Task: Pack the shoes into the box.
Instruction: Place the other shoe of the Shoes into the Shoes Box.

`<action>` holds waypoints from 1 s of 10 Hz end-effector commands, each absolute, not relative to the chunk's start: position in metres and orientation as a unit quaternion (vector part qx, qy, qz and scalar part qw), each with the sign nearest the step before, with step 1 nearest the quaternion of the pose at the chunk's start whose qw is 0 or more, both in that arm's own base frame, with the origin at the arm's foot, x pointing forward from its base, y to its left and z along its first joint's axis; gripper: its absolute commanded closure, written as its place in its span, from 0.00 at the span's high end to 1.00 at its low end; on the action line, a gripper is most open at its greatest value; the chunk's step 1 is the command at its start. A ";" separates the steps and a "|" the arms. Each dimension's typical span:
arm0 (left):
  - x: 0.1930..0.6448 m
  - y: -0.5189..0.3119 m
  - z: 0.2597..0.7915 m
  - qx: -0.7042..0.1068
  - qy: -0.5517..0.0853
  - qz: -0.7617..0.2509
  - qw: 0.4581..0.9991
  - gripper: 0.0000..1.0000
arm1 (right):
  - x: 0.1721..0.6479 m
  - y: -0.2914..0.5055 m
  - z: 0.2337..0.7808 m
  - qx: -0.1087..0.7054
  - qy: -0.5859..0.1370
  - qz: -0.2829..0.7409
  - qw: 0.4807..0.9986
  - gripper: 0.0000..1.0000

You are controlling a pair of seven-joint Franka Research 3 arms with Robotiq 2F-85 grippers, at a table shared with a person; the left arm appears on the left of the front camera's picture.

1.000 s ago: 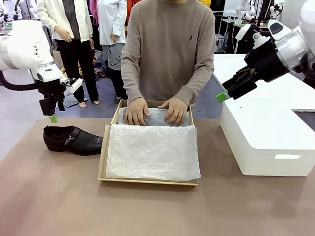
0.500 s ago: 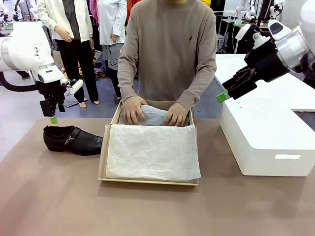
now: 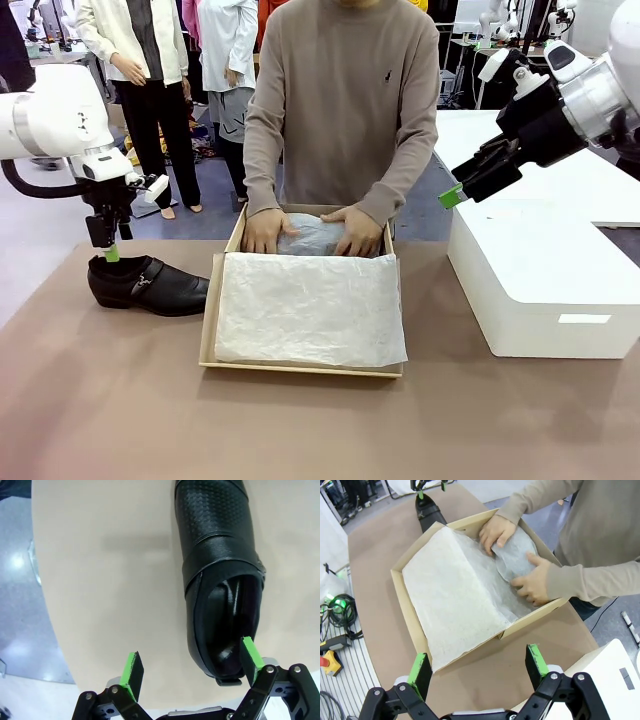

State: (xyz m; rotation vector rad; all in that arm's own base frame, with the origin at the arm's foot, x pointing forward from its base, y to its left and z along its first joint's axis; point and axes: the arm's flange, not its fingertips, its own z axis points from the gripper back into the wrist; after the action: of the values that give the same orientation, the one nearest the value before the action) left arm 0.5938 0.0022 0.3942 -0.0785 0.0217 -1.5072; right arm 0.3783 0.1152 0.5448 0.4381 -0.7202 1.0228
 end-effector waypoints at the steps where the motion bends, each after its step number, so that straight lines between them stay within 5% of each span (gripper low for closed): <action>1: 0.603 0.001 0.393 -0.048 0.015 -0.674 0.737 1.00 | 0.381 0.115 0.544 0.213 -0.342 0.477 0.781 1.00; 10: 0.615 -0.001 0.367 -0.067 0.041 -0.673 0.735 1.00 | 0.381 0.115 0.544 0.213 -0.342 0.477 0.781 1.00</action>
State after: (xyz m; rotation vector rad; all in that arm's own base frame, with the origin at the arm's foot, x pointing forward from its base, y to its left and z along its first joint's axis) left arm 0.6109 -0.0033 0.3648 -0.1413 0.0788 -1.4952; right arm 0.3783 0.1152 0.5448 0.4381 -0.7202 1.0228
